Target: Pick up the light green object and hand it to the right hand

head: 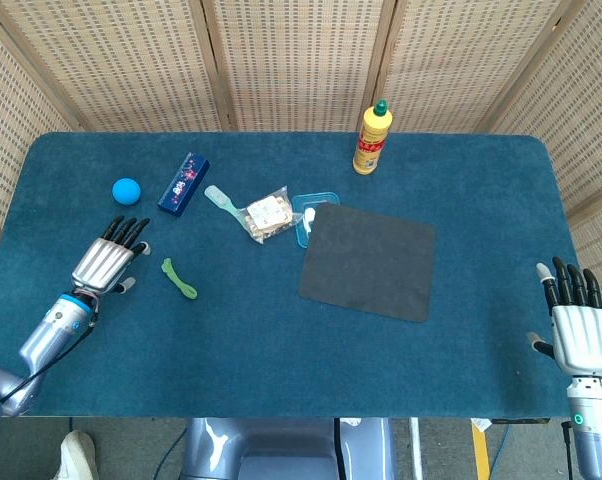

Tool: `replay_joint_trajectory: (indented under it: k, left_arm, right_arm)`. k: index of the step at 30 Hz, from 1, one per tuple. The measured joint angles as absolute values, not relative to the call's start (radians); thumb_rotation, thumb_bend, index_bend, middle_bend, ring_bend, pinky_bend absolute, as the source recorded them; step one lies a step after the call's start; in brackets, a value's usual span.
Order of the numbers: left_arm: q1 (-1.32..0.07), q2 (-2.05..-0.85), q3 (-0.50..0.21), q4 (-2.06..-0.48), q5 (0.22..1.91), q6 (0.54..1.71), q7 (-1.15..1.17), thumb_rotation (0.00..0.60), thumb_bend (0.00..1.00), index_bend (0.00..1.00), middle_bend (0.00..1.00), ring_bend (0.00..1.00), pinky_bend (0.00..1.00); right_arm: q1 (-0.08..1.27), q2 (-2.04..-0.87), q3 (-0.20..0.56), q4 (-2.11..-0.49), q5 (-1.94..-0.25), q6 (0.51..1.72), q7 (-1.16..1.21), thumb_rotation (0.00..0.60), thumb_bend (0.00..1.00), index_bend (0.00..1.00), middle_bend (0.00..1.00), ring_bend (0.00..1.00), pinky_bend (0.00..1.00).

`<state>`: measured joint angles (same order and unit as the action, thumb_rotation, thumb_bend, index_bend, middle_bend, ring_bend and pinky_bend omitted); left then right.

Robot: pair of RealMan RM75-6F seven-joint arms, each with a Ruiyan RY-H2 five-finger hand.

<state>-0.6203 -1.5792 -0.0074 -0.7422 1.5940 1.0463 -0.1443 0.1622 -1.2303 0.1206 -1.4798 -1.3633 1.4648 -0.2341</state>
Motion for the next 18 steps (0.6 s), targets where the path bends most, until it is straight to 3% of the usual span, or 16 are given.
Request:
replay_joint_trajectory:
  k: [9, 18]
  left_arm:
    - [-0.674, -1.709, 0.027, -0.538, 1.631, 1.018, -0.237, 0.6, 0.36, 0.41, 0.0, 0.0, 0.0]
    - [-0.692, -1.765, 0.036, -0.462, 1.624, 0.992, -0.255, 0.6, 0.37, 0.42, 0.0, 0.0, 0.0]
  right_arm:
    - [0.162, -1.234, 0.126, -1.472, -1.356, 1.452, -0.232, 0.6, 0.0, 0.0, 0.0, 0.0, 0.0]
    - [0.162, -1.234, 0.128, -1.468, -1.356, 1.442, -0.221, 0.6, 0.0, 0.0, 0.0, 0.0, 0.0]
